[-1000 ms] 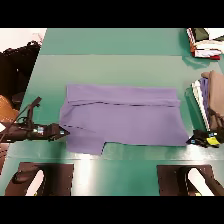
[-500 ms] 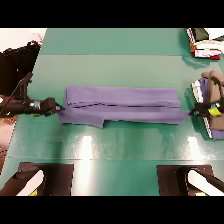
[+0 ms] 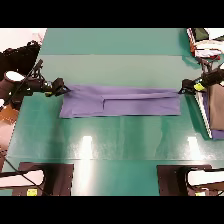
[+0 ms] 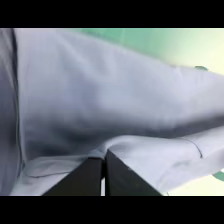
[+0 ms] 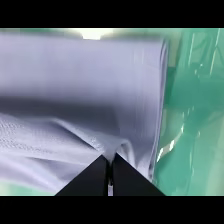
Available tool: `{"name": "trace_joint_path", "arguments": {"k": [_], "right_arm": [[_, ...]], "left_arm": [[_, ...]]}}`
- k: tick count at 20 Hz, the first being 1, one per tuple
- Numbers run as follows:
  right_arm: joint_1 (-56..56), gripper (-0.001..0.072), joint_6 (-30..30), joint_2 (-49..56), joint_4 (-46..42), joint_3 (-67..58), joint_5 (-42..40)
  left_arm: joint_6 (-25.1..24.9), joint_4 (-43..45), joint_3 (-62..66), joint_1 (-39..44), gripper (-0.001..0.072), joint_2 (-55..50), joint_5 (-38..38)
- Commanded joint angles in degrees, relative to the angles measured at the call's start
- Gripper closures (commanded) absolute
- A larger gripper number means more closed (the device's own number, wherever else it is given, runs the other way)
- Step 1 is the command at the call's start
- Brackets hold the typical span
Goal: Fold the shirts.
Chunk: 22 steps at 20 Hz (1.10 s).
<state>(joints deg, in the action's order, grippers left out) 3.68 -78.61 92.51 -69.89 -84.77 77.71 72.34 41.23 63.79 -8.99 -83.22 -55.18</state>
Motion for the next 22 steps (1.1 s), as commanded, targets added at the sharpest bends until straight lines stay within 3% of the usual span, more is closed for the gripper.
{"name": "trace_joint_path", "arguments": {"k": [1, 2, 3, 7, 8, 9, 10, 11, 12, 16, 19, 22], "right_arm": [[-0.3, 0.0540, -0.4, 5.0, 1.5, -5.6, 0.7], [0.0, 0.0368, -0.4, 5.5, 3.1, -6.4, 0.7], [0.7, 0.0318, -0.3, 5.7, 4.8, -7.0, 0.8], [5.6, 0.0318, 3.1, 5.4, 9.5, -6.7, 7.4], [7.1, 0.0318, 3.4, 5.4, 9.9, -5.7, 9.0], [8.5, 0.0318, 4.3, 5.4, 10.8, -4.2, 10.2], [10.0, 0.0282, 4.8, 5.4, 11.0, -2.1, 10.9], [11.2, 0.0119, 5.1, 5.4, 11.8, 0.6, 10.6], [12.2, 0.0109, 5.7, 5.4, 11.9, 3.2, 9.7], [13.4, 0.0149, 9.4, 6.4, 18.0, 11.4, 4.4], [10.6, 0.0167, 10.8, 9.4, 23.2, 12.5, 4.1], [7.2, 0.0556, 13.7, 10.6, 23.9, 10.8, 3.9]], "left_arm": [[-2.3, -2.7, 3.7, 0.0, 0.0342, -3.4, 2.2], [-2.1, -2.7, 4.1, 0.0, 0.0211, -3.4, 2.2], [-2.1, -2.7, 4.7, 0.0, 0.0204, -3.4, 1.8], [-2.3, -2.5, 7.8, -0.2, 0.0206, -2.5, -5.6], [-2.3, -2.6, 8.2, -0.2, 0.0289, -2.3, -7.6], [-2.3, -2.7, 8.2, 0.0, 0.0574, -2.0, -9.0], [-2.5, -2.8, 8.2, 0.3, 0.0669, -1.9, -9.9], [-2.4, -2.8, 8.2, 0.9, 0.0669, -1.9, -10.2], [-2.4, -2.7, 8.2, 1.9, 0.0670, -1.9, -10.4], [-2.1, -2.1, 8.2, 9.0, 0.0679, -2.0, -6.9], [1.2, -0.8, 8.2, 15.3, 0.0679, -2.6, -2.2], [3.2, -0.5, 8.4, 20.0, 0.0680, -3.8, 0.9]]}}
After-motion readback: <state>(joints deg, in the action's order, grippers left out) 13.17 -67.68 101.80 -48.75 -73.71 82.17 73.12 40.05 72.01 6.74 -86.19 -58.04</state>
